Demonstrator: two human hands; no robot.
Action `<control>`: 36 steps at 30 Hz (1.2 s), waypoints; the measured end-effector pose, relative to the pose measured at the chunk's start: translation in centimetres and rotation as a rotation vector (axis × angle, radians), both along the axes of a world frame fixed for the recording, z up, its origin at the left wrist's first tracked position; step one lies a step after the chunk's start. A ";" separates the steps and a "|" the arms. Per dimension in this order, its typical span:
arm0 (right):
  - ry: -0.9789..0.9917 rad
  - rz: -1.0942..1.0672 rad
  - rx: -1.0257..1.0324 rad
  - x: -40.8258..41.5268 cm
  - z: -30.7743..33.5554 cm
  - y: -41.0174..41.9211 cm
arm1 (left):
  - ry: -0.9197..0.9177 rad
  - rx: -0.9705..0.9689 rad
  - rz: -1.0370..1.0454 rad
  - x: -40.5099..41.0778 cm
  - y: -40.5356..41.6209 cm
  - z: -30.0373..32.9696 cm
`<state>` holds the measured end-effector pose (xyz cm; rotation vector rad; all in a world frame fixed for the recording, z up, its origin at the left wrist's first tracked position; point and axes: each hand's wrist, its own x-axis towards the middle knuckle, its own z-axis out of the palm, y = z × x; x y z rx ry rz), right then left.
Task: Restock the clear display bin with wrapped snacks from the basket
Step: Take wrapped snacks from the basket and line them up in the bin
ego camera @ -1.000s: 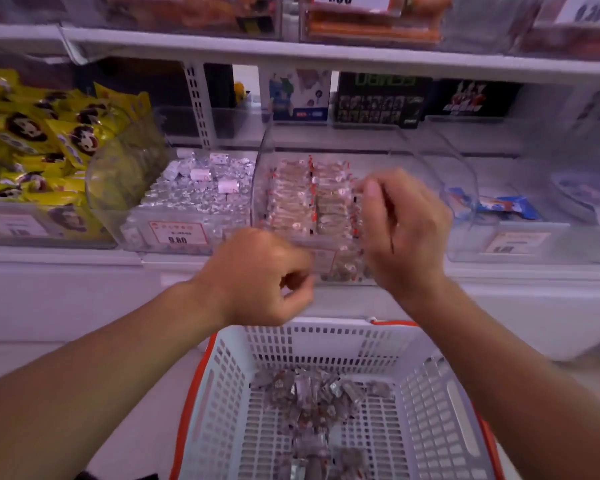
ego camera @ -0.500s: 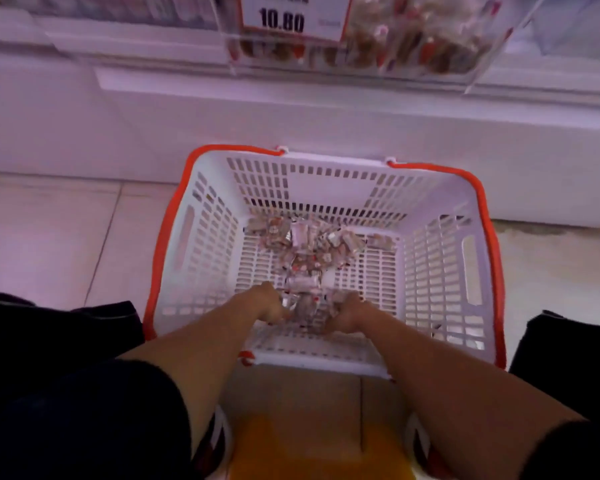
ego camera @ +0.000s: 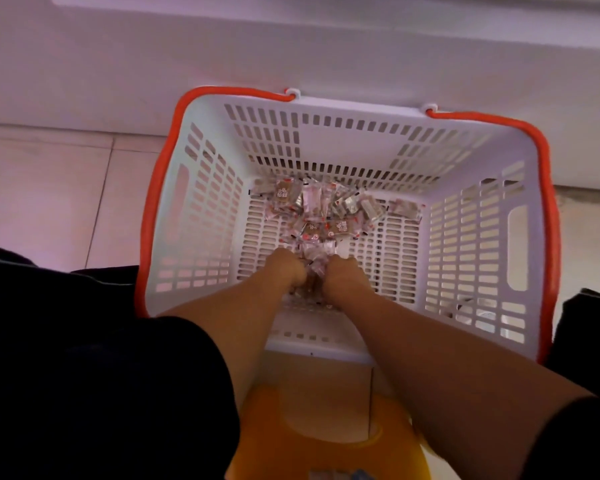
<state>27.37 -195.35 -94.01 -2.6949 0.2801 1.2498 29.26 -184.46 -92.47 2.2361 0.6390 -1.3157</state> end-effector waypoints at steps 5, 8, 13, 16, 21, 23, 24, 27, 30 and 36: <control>0.019 0.203 0.097 0.9 0.7 -1.9 | 0.033 -0.109 0.068 -0.1 0.5 0.0; 0.176 0.121 0.270 1.4 0.8 -2.8 | 0.070 -0.226 0.184 -0.2 0.6 -0.1; 0.278 -0.431 0.685 1.0 0.9 -2.9 | 0.154 -0.377 0.406 0.3 1.1 0.8; 0.250 -0.560 0.700 0.8 0.6 -3.2 | 0.206 -0.502 0.560 0.1 1.4 0.9; 0.498 -0.558 0.723 1.2 1.3 -4.3 | 0.286 -0.527 0.592 0.2 1.6 1.6; 0.539 -0.449 0.652 1.1 1.3 -4.4 | 0.277 -0.489 0.572 0.3 1.6 1.6; 0.542 -0.387 0.617 1.1 1.5 -4.4 | 0.265 -0.457 0.538 0.2 1.7 1.4; 0.538 -0.108 0.493 1.4 1.9 -4.5 | 0.218 -0.390 0.461 0.0 1.6 0.7; 0.569 0.076 0.441 1.5 2.6 -4.5 | 0.160 -0.359 0.397 0.3 1.8 0.6; 0.446 0.287 0.415 0.9 3.1 -2.5 | 0.201 -0.218 0.052 0.3 2.7 1.7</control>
